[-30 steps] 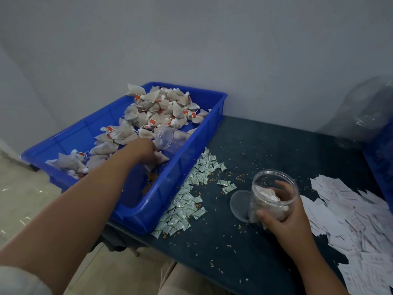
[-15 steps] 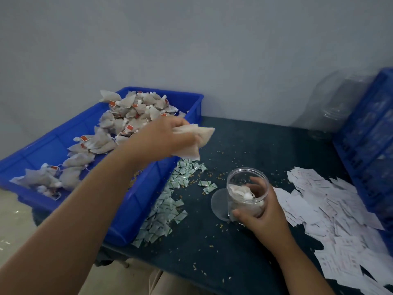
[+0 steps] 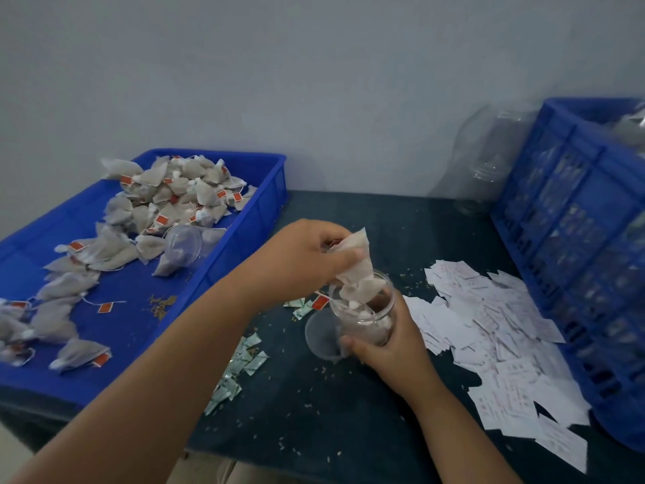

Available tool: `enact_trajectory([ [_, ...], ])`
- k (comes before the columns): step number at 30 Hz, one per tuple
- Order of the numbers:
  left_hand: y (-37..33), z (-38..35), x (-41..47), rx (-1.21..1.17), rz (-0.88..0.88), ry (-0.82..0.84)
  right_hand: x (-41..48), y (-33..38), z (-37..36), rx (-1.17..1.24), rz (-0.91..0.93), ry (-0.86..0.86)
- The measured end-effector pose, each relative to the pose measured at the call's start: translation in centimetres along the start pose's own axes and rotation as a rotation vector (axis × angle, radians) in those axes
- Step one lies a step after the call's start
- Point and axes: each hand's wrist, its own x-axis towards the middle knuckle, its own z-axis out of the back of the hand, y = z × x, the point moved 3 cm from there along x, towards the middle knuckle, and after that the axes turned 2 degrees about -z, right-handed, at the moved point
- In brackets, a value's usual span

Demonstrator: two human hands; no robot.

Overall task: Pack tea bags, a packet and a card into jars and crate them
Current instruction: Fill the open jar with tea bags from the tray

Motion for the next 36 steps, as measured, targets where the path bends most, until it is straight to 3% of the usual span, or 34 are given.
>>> enact_trajectory([
  [5, 0.0, -0.7, -0.9, 0.162, -0.033, 0.164, -0.1, -0.1, -0.1, 0.009, 0.000, 0.009],
  [8, -0.3, -0.9, -1.6, 0.399, -0.106, 0.130, -0.1, -0.1, -0.1, 0.012, -0.012, 0.003],
  [11, -0.2, -3.1, -2.3, 0.586, -0.172, 0.310, -0.3, 0.1, -0.1, 0.000, -0.009, -0.001],
  [14, 0.0, -5.0, -2.8, 0.552, -0.219, 0.384, -0.4, 0.4, -0.1, 0.007, -0.003, 0.017],
  [17, 0.1, -4.4, -3.1, 0.389, -0.203, 0.313, -0.4, 0.4, -0.3, 0.010, -0.010, 0.029],
  [21, 1.7, -2.4, -3.8, 0.316, -0.122, -0.034, -0.4, 0.2, -0.3, -0.016, -0.035, 0.036],
  [24, 2.8, -2.4, -4.8, 0.242, 0.024, -0.024, -0.4, -0.1, -0.3, -0.016, -0.041, 0.034],
  [27, 3.1, -2.4, -5.2, 0.164, 0.052, -0.049, -0.4, -0.3, -0.2, -0.006, -0.050, 0.023],
  [32, 2.9, -2.7, -5.7, 0.385, -0.126, -0.008, -0.5, -0.3, -0.1, -0.017, -0.049, 0.012],
  [34, 3.3, -2.5, -5.6, 0.279, -0.159, -0.008, -0.4, -0.6, -0.1, -0.011, -0.058, 0.007],
  [36, 5.5, -1.5, -5.0, 0.106, -0.041, -0.170, -0.3, -0.8, 0.0, -0.010, -0.065, 0.001],
])
